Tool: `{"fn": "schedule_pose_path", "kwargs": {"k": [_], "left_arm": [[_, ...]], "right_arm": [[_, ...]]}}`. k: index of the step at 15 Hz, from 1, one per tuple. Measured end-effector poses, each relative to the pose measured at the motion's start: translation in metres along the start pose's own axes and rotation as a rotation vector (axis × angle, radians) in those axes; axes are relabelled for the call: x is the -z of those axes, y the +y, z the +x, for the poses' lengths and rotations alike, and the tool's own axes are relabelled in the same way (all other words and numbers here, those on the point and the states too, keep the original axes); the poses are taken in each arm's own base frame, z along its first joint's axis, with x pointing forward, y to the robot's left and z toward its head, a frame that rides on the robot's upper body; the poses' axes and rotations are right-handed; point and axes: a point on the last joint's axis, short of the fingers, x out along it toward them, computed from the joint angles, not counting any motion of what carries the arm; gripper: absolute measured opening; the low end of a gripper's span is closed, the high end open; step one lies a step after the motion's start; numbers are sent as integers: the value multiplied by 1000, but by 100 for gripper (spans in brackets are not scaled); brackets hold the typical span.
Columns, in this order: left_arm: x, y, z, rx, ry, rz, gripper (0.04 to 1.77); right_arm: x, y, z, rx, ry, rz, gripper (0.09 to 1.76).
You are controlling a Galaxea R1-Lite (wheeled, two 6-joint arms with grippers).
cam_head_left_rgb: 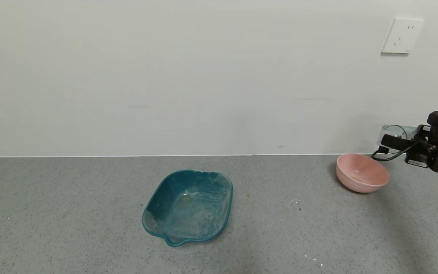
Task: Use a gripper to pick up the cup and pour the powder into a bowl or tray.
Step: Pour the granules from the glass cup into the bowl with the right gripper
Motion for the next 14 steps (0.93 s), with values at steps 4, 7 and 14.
{"fn": "schedule_pose_path", "kwargs": {"k": [4,7,14], "left_arm": [[0,0,0,0,0,0,172],[0,0,0,0,0,0,172],[0,0,0,0,0,0,172]], "right_arm": [[-1,5,2,40,-3,-91,130],[-6,8,0,74,-15,-154,130],[-22,25,-5,165,-45,-286,130]]}}
